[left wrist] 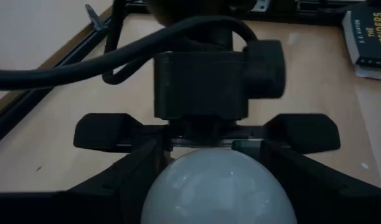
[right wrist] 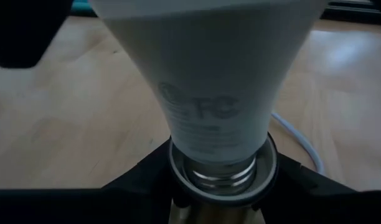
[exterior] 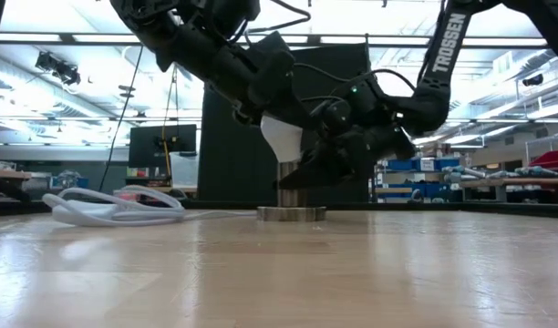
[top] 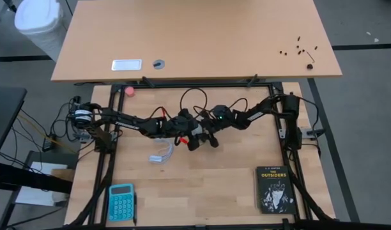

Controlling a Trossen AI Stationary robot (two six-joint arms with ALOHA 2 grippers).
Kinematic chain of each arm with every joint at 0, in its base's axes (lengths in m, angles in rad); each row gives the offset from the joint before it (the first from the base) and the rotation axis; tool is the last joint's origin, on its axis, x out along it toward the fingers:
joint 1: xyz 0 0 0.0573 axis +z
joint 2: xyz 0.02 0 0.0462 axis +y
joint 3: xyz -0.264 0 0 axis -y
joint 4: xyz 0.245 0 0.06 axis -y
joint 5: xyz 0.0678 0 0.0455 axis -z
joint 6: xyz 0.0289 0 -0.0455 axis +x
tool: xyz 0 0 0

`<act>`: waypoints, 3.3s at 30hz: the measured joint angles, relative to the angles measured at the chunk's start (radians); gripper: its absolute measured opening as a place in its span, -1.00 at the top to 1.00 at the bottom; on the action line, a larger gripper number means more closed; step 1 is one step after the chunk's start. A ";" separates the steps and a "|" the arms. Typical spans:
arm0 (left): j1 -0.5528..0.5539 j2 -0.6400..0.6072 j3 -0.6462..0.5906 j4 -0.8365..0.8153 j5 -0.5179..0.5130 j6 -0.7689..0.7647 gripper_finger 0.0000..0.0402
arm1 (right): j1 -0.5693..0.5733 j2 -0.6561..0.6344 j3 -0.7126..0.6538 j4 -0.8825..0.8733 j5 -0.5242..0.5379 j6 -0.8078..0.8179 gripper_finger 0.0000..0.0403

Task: Screw lightbulb
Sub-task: Insert the white lightbulb into the silver lamp

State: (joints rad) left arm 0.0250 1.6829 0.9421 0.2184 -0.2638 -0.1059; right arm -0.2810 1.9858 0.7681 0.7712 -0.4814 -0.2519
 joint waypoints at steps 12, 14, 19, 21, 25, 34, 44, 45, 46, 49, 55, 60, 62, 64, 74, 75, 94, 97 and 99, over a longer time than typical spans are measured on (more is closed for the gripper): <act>0.031 -0.001 0.002 0.006 0.143 0.081 -0.37 | 0.079 0.003 -0.018 0.070 0.177 0.072 0.08; 0.038 -0.002 0.002 0.001 0.161 0.098 -0.37 | 0.096 0.003 -0.018 0.073 0.227 0.079 0.08; 0.041 -0.003 0.002 -0.025 0.186 0.141 -0.37 | 0.136 0.003 -0.018 0.080 0.342 0.118 0.08; 0.042 -0.003 0.002 -0.037 0.190 0.167 -0.37 | 0.152 0.003 -0.018 0.082 0.385 0.130 0.08; 0.047 -0.003 0.003 -0.050 0.200 0.181 -0.37 | 0.189 0.004 -0.018 0.089 0.492 0.161 0.08; 0.045 -0.003 0.003 -0.047 0.200 0.182 -0.37 | 0.253 0.006 -0.018 0.102 0.648 0.190 0.06; 0.045 0.006 -0.001 -0.071 0.171 0.172 -0.56 | 0.172 -0.001 -0.038 0.127 0.337 0.243 -0.33; 0.045 0.002 0.000 -0.071 0.171 0.163 -0.58 | 0.166 -0.005 -0.042 0.123 0.330 0.246 -0.39; 0.045 0.001 0.000 -0.076 0.169 0.155 -0.61 | 0.162 -0.008 -0.045 0.115 0.330 0.247 -0.43; 0.045 0.005 -0.004 -0.079 0.168 0.153 -0.65 | 0.157 -0.013 -0.051 0.113 0.332 0.245 -0.53; 0.045 0.003 -0.001 -0.052 0.165 0.153 -0.66 | 0.157 -0.014 -0.051 0.111 0.353 0.233 -0.57; 0.040 0.002 0.000 -0.044 0.164 0.148 -0.66 | 0.157 -0.015 -0.051 0.115 0.353 0.230 -0.53; 0.032 0.002 0.000 -0.040 0.152 0.147 -0.66 | 0.157 -0.015 -0.051 0.114 0.353 0.230 -0.53; 0.022 0.001 0.000 -0.027 0.141 0.149 -0.66 | 0.156 -0.015 -0.051 0.111 0.354 0.229 -0.53; -0.028 -0.040 0.002 -0.097 0.010 0.150 -0.66 | 0.154 -0.086 -0.051 0.027 0.368 0.185 -0.63; -0.032 -0.042 0.002 -0.105 0.004 0.146 -0.66 | 0.154 -0.096 -0.051 0.019 0.370 0.176 -0.63; -0.098 -0.051 0.002 -0.169 -0.081 0.047 -0.66 | 0.152 -0.197 -0.101 -0.031 0.393 0.152 -0.62; -0.098 -0.055 0.002 -0.159 -0.083 0.047 -0.66 | 0.152 -0.208 -0.101 -0.040 0.394 0.147 -0.62; -0.098 -0.055 0.002 -0.164 -0.083 0.047 -0.66 | 0.152 -0.208 -0.101 -0.040 0.394 0.148 -0.62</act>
State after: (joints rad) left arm -0.0727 1.6279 0.9443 0.0546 -0.3471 -0.0589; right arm -0.1287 1.7775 0.6674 0.7313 -0.0875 -0.1043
